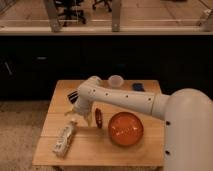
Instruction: Place the bottle in the ceramic bowl
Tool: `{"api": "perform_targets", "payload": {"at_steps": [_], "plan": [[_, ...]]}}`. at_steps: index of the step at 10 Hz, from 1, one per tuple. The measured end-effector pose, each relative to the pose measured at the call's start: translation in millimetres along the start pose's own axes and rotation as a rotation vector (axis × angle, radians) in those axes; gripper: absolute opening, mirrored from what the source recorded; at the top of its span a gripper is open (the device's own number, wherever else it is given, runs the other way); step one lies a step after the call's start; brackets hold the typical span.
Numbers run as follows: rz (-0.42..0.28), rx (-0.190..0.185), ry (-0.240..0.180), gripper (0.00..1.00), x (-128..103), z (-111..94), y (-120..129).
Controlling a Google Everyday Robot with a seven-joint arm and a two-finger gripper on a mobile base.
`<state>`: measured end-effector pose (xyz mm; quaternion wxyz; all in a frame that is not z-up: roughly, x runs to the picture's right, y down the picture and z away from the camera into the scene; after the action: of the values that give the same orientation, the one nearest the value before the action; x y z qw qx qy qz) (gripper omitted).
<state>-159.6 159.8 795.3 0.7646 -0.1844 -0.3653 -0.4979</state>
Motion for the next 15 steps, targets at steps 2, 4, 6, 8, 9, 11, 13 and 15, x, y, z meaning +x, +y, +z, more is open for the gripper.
{"api": "perform_targets", "payload": {"at_steps": [2,4,6,8,9,11,13,15], "plan": [[-0.027,0.011,-0.012,0.8,-10.3,0.4,-8.0],[-0.047,0.022,-0.028,0.8,-18.2,0.9,-13.2],[-0.069,0.028,-0.053,0.8,-28.1,2.6,-18.5],[-0.089,0.024,-0.078,0.8,-38.5,6.3,-24.5],[-0.101,0.013,-0.097,0.8,-46.4,10.8,-29.3],[-0.112,-0.019,-0.124,0.8,-58.5,21.3,-36.1],[-0.112,-0.049,-0.148,0.8,-68.5,33.6,-40.3],[-0.098,-0.082,-0.158,0.8,-72.3,44.9,-40.8]]}}
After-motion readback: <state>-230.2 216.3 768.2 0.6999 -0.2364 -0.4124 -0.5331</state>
